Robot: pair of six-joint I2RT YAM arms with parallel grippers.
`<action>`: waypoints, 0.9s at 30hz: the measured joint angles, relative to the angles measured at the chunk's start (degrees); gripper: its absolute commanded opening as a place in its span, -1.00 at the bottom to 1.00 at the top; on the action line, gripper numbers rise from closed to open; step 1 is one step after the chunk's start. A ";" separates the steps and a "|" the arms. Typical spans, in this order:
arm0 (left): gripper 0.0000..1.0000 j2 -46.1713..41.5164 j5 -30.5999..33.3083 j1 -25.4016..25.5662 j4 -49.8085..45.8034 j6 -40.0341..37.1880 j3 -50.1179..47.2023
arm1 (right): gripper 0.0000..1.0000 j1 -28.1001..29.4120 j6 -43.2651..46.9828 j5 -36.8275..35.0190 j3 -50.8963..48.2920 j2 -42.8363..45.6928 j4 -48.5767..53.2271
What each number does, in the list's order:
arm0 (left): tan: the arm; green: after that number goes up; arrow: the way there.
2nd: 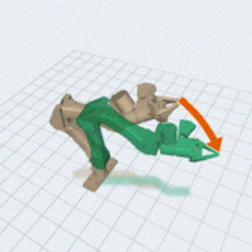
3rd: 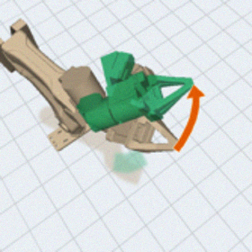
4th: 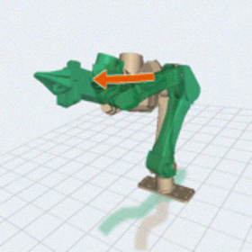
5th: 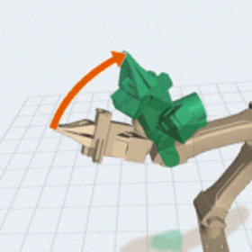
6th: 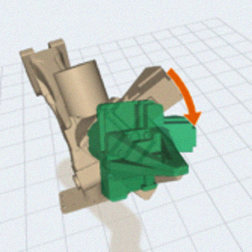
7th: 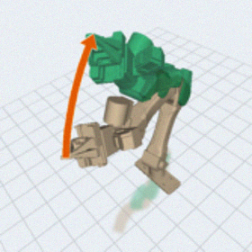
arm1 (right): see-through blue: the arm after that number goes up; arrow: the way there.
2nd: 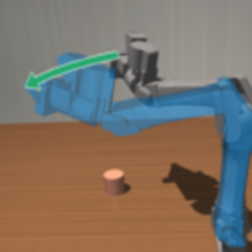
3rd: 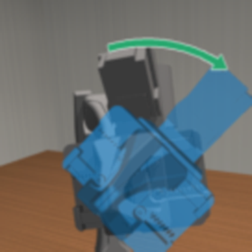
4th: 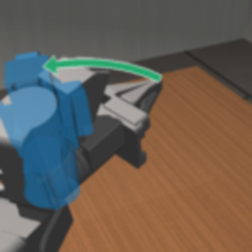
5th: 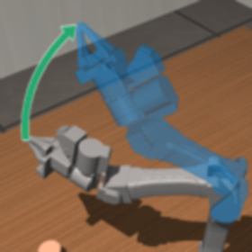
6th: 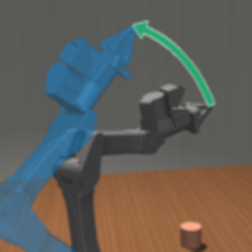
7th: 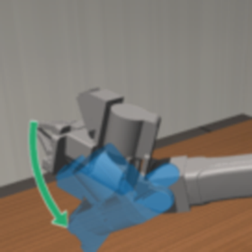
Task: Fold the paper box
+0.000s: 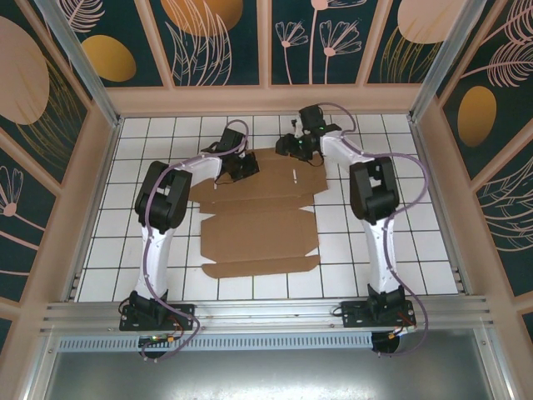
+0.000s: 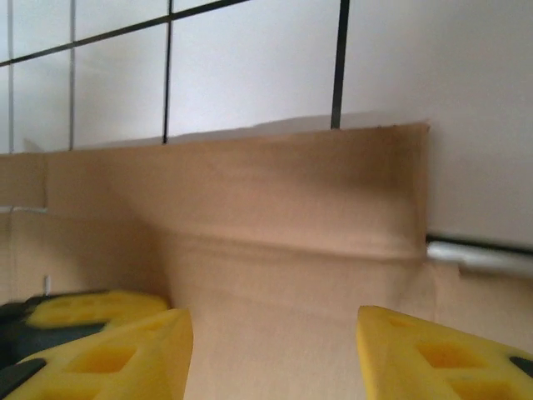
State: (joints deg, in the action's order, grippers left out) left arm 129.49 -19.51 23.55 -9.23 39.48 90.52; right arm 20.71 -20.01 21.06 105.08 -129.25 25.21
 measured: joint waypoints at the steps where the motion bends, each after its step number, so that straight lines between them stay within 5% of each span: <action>1: -1.00 0.11 -0.17 0.15 0.11 0.28 0.09 | -0.02 0.00 -0.09 -0.72 -2.27 2.51 -0.79; 8: -1.00 0.31 -2.19 0.68 2.34 4.15 -0.70 | -0.97 1.33 -1.33 -4.22 -11.91 12.00 -5.68; 22: -1.00 0.35 -3.06 0.02 2.80 6.91 -0.85 | -1.00 6.82 -4.57 -10.36 -16.96 4.96 -5.81; 27: -0.64 0.31 -4.09 -2.84 1.40 5.97 0.61 | -1.00 7.56 -4.59 -13.29 -16.96 4.96 -5.88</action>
State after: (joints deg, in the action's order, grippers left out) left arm 129.80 -23.59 20.71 -7.84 45.45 91.13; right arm 28.27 -24.60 7.77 88.12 -124.29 19.33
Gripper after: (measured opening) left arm 0.107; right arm 0.054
